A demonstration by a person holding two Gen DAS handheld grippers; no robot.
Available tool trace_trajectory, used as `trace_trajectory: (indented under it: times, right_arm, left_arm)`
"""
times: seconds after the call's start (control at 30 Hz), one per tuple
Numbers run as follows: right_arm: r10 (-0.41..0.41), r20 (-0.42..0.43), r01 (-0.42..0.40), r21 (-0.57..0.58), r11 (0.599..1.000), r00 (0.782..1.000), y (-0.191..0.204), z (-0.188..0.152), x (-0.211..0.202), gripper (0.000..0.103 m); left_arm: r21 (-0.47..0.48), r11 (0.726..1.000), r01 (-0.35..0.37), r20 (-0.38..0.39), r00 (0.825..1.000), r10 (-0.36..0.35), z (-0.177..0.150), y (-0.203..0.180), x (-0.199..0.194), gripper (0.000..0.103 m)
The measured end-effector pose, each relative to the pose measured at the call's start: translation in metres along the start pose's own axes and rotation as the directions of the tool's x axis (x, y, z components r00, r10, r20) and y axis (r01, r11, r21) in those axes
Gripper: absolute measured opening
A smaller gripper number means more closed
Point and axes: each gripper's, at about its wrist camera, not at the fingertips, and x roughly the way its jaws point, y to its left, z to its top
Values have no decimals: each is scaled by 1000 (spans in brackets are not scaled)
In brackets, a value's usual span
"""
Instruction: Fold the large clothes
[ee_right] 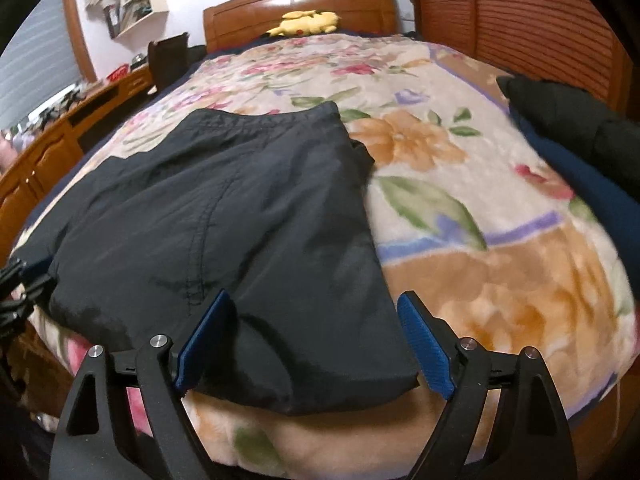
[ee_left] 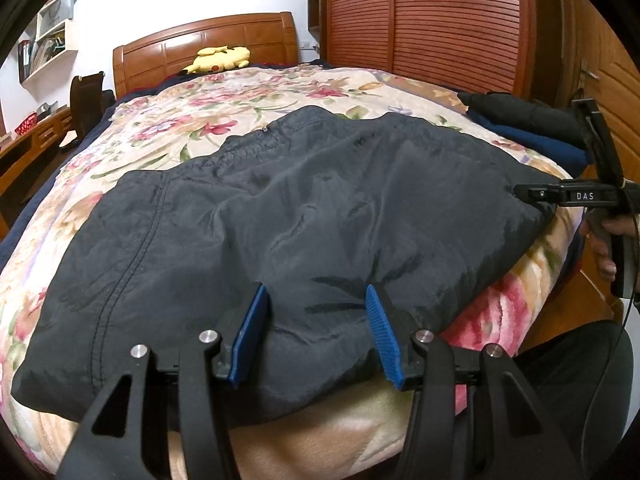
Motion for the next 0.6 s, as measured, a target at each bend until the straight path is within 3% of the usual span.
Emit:
trace_trajectory:
  times: [0.27,0.37,0.53,0.6]
  right_arm:
    - [20,-15,-19,33,999,1000,-2,-6,4,87]
    - [33,-25,-32,31,999,999,1,-7,6,82]
    - [92,-40,-90,38,995,995,3,-5,6,63]
    - [125,-39,-124,33,992,991,7,-4,3,41]
  left_arm:
    - [-11,1000,9,2,1000,-9,-1,1,1,51]
    - [-17,1000,14,6,1000,-14,-3,2,2,51]
    - [-17,1000,24,4,1000,-24,-3,4,2,51]
    - [-16,1000,24,2,1000,-24,-3,5,3,51]
